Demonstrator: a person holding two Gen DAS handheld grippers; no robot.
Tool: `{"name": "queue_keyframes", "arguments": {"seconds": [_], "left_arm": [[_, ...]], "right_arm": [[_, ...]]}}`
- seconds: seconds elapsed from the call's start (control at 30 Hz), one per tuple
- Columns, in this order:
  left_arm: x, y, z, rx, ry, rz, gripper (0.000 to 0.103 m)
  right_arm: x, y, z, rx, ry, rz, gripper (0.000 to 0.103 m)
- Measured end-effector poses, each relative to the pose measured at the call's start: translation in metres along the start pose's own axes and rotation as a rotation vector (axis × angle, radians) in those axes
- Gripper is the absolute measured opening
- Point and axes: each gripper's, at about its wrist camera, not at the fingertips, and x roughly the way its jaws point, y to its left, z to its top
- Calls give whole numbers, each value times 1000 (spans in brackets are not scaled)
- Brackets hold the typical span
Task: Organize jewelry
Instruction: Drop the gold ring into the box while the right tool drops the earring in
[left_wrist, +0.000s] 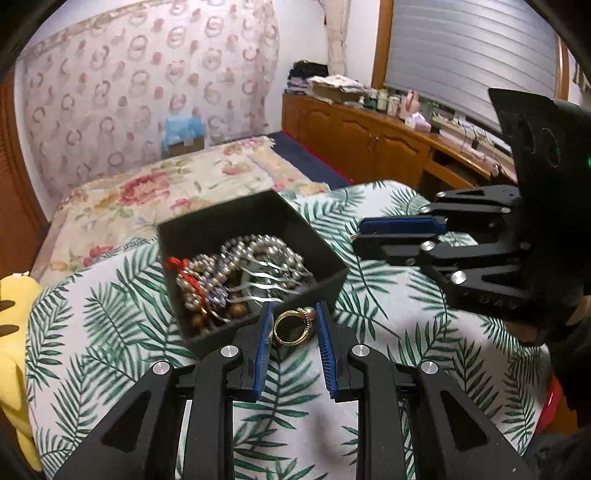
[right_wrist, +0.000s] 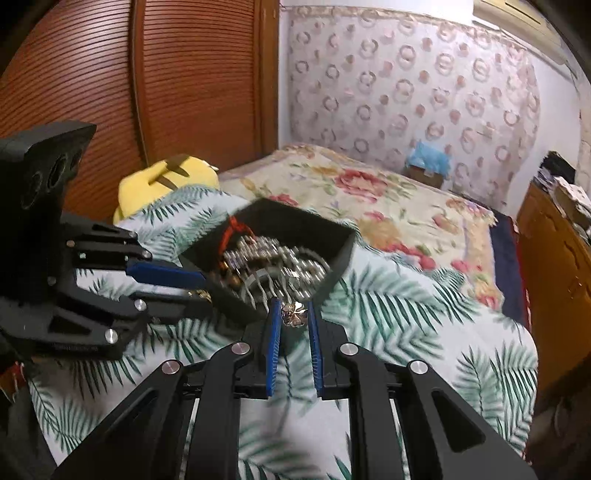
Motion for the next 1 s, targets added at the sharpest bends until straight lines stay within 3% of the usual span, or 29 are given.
{"name": "queue_keyframes", "arguments": {"seconds": [0.37,0.57,1.0], "left_arm": [[-7,25,14,-44,-48,42,22],[1,32,24,-54,-52,71,22],[30,42,47,-83,-41,113,24]], "right_arm": [[30,1,15,15,10,31,17],[26,-6,13,42,-9,30,27],[4,-22,-7,104,-24,-15,27]]}}
